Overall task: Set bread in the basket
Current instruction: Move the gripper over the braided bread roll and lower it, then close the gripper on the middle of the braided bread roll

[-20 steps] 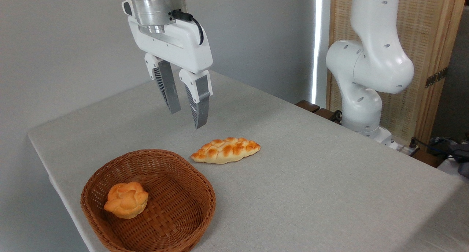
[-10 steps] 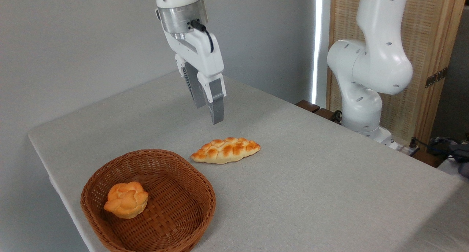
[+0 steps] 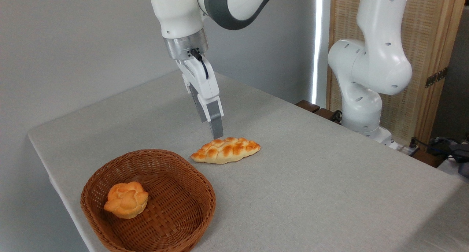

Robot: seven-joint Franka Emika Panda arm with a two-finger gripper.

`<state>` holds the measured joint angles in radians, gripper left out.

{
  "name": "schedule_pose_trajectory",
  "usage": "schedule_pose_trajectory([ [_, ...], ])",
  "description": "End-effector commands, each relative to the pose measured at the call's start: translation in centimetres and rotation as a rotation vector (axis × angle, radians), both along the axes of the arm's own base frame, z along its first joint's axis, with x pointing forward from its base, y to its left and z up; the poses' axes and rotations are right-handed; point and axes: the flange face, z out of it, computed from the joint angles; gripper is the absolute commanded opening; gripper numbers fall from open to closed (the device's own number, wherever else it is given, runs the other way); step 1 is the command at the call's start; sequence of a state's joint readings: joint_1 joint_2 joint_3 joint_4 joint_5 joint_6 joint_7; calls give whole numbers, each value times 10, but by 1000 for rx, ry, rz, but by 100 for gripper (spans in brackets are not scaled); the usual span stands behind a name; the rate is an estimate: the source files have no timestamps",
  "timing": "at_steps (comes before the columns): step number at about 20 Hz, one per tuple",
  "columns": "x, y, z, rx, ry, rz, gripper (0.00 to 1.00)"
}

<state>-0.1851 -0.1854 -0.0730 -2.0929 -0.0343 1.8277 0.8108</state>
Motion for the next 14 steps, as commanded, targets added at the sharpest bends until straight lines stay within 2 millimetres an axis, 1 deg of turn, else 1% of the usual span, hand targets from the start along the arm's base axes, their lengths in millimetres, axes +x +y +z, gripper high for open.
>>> schedule_pose_trajectory([
  [1, -3, 3, -8, 14, -2, -27, 100],
  [5, -15, -8, -32, 29, 46, -87, 100],
  [6, -17, -12, -35, 32, 52, -98, 100],
  [8, -18, -13, -41, 40, 56, -107, 100],
  [10, -19, -16, -52, 55, 38, -128, 100],
  [11, -21, -19, -56, 57, 31, -138, 100],
  [14, -20, -16, -60, 102, 28, -161, 100],
])
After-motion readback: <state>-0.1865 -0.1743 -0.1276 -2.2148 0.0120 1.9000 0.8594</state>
